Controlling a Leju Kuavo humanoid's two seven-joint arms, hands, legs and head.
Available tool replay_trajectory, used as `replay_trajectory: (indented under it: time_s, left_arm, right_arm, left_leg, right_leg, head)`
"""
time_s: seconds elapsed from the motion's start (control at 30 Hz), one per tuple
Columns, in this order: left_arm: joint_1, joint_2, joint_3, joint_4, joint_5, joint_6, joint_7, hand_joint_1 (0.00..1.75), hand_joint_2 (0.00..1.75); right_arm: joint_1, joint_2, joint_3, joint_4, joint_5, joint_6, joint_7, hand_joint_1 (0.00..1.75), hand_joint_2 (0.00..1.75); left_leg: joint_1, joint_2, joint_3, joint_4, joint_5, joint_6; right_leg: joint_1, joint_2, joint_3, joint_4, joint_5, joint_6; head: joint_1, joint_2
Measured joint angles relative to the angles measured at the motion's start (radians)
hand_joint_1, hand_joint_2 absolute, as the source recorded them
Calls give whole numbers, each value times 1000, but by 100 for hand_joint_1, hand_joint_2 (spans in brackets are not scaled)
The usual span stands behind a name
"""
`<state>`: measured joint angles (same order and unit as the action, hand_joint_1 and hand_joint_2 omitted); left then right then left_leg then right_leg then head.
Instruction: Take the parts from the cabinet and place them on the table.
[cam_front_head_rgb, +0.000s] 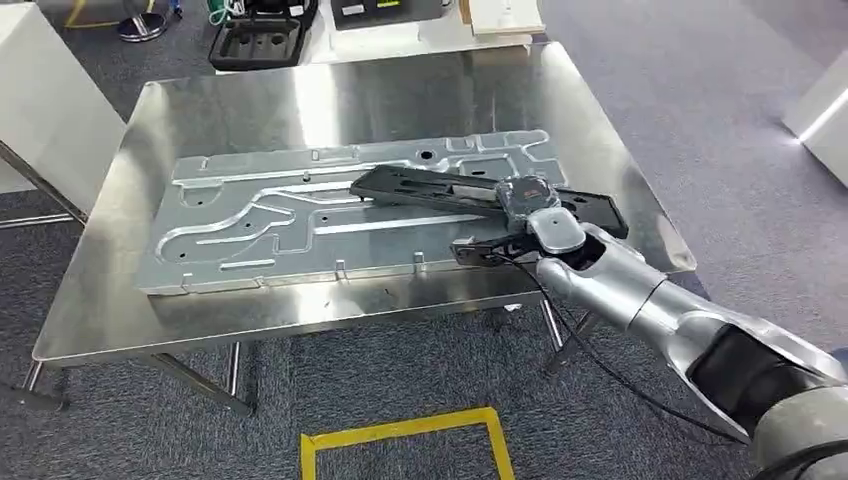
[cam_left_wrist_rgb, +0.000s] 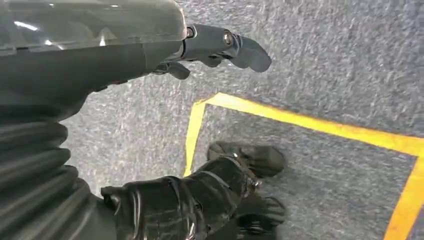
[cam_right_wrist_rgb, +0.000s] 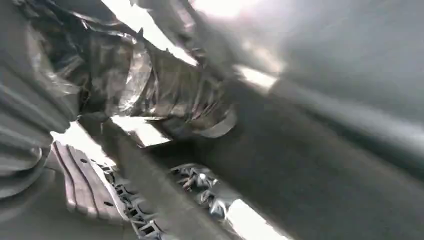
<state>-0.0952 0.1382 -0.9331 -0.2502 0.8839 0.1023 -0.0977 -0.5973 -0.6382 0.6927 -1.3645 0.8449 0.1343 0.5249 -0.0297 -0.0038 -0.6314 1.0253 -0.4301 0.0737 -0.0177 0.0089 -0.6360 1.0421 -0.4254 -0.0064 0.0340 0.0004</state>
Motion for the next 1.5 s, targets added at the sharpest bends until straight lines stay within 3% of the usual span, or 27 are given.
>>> replay_trajectory:
  time_s: [0.07,0.1,0.17,0.2,0.3,0.33,0.37,0.4,0.47,0.5,0.57,0.63,0.67,0.73,0.8,0.87,0.93,1.0,1.03,1.17,1.2,1.23,1.3,1.33,1.37,1.43,1.5]
  left_arm:
    - [-7,0,-1,-1,-4,9,0,0,175]
    - [-8,0,-2,-1,-3,19,0,0,0]
    - [-7,1,-2,-1,-1,64,0,0,0]
    - [-5,0,-2,-1,0,85,0,0,0]
    - [-8,-1,-2,-1,2,138,16,0,0]
    - [-8,-3,-2,-1,7,158,21,0,0]
    - [-8,-5,-2,-1,12,175,26,0,0]
    - [-7,-7,-2,-1,14,188,32,0,0]
    - [-8,-8,-2,-1,15,198,39,0,0]
    - [-9,-7,-2,-1,15,204,42,0,0]
    - [-8,-7,-2,-1,16,221,50,0,0]
    - [-6,-10,-2,-1,20,237,56,0,0]
    - [-6,-10,-2,-1,24,243,59,0,0]
    - [-7,-12,-2,-1,29,249,62,0,0]
    - [-7,-12,-2,-1,30,257,62,0,0]
    - [-5,-15,-2,-1,32,267,63,0,0]
    - [-5,-16,-2,-1,34,282,62,0,0]
    - [-7,-16,-2,-1,37,295,61,0,0]
    - [-8,-15,-2,-1,37,298,61,0,0]
    - [-4,-16,-2,-1,43,312,58,0,0]
    - [-3,-17,-2,-1,43,315,58,0,0]
    - [-4,-22,-2,-1,43,317,57,0,0]
    - [-2,-24,-2,-1,43,325,54,0,0]
    - [-2,-26,-2,-1,43,327,52,0,0]
    - [-2,-28,-2,-1,43,328,52,0,0]
    - [-1,-29,-2,0,43,331,52,0,0]
    - [-2,-32,-2,-1,44,331,51,0,0]
  right_arm:
    - [9,-2,-14,17,-35,-9,-8,0,0]
    - [16,0,-15,21,-66,-15,-20,0,0]
    - [33,2,-32,22,-207,-42,-68,0,0]
    - [40,5,-42,22,-273,-56,-88,0,0]
    - [40,11,-56,17,-441,-89,-132,0,0]
    - [43,16,-56,9,-494,-96,-147,0,0]
    - [44,22,-56,-5,-540,-104,-163,0,0]
    - [42,30,-56,-23,-581,-114,-173,0,0]
    - [35,38,-56,-47,-621,-125,-181,0,0]
    - [29,43,-56,-58,-636,-129,-184,0,0]
    - [21,53,-56,-96,-676,-140,-199,0,0]
    - [23,66,-56,-135,-763,-154,-263,0,0]
    - [21,71,-56,-157,-807,-162,-284,0,0]
    - [17,76,-56,-203,-850,-175,-298,0,0]
    - [16,79,-56,-240,-880,-196,-319,0,0]
    - [20,80,-56,-273,-917,-224,-346,0,0]
    - [30,81,-63,-329,-964,-274,-376,0,0]
    - [51,80,-96,-389,-985,-333,-408,0,0]
    - [65,80,-118,-418,-988,-357,-421,0,0]
    - [142,79,-198,-524,-987,-446,-478,0,0]
    - [169,77,-217,-548,-981,-470,-499,0,0]
    - [200,77,-238,-575,-976,-495,-515,0,0]
    - [260,79,-290,-633,-947,-551,-551,0,0]
    - [304,84,-323,-666,-921,-581,-562,0,0]
    - [342,88,-351,-695,-890,-610,-565,0,0]
    - [393,99,-387,-734,-849,-640,-565,0,0]
    - [417,105,-412,-769,-838,-648,-565,0,0]
  left_leg:
    - [-7,-2,11,-15,-16,-1]
    - [-8,-2,7,-18,-9,2]
    - [4,-1,42,-58,16,6]
    - [5,3,54,-75,25,-3]
    - [8,4,52,-73,30,2]
    - [8,4,49,-69,28,0]
    - [11,4,46,-63,25,-3]
    - [14,4,42,-53,20,-10]
    - [25,3,32,-19,3,-23]
    - [24,0,20,5,-9,-36]
    - [19,-6,-1,33,-13,-44]
    - [19,-7,-5,34,-6,-51]
    - [21,-7,-12,36,-10,-54]
    - [24,-2,-33,97,-74,-69]
    - [32,-2,-88,251,-162,-81]
    - [33,-2,-110,334,-193,-83]
    - [33,-2,-37,234,-143,-75]
    - [30,-5,88,47,-90,-57]
    - [26,-5,100,12,-104,-56]
    - [17,-3,85,2,-68,-42]
    - [32,2,94,-18,-47,-34]
    - [26,8,85,-27,-34,-29]
    - [24,8,61,-26,-16,-18]
    - [22,8,47,-24,-8,-13]
    - [20,8,36,-22,-1,-11]
    - [18,7,12,-14,11,-13]
    - [18,10,-16,4,20,-19]
  right_leg:
    - [-1,0,3,-8,0,11]
    - [-5,-3,6,-11,0,15]
    - [3,-2,15,-20,2,24]
    - [1,-5,11,-1,-15,27]
    - [-4,-5,-76,206,-131,37]
    - [-7,-5,-100,257,-148,42]
    - [-10,-5,-104,264,-140,48]
    - [-15,-6,-81,223,-110,55]
    - [-26,-10,5,67,-37,70]
    - [-27,-7,26,23,-53,77]
    - [-24,3,17,44,-47,46]
    - [-17,2,8,47,-42,37]
    - [-24,0,5,42,-37,28]
    - [-24,-4,3,38,-30,17]
    - [-22,-8,-6,37,-23,11]
    - [-21,-10,-15,37,-16,11]
    - [-21,-10,-25,37,-6,13]
    - [-20,-10,-28,34,3,18]
    - [-18,-10,-28,32,7,24]
    - [-18,-10,-23,3,39,54]
    - [-19,-9,-27,6,31,57]
    - [-16,-8,-39,33,-18,56]
    - [-10,-7,-76,161,-133,52]
    - [-7,-7,-94,244,-176,52]
    - [-5,-7,-93,282,-187,53]
    - [-4,-7,-37,238,-155,53]
    - [-3,-10,91,61,-102,50]
  head:
    - [-1,0]
    - [-1,0]
    - [-1,0]
    - [0,0]
    - [0,0]
    - [1,0]
    - [0,0]
    - [0,0]
    - [0,0]
    - [1,0]
    - [0,0]
    - [-1,0]
    - [1,0]
    - [-1,0]
    - [0,0]
    - [0,0]
    - [0,0]
    - [0,0]
    - [0,0]
    - [0,0]
    - [1,0]
    - [0,0]
    - [3,0]
    - [3,0]
    - [4,0]
    - [4,0]
    - [4,0]
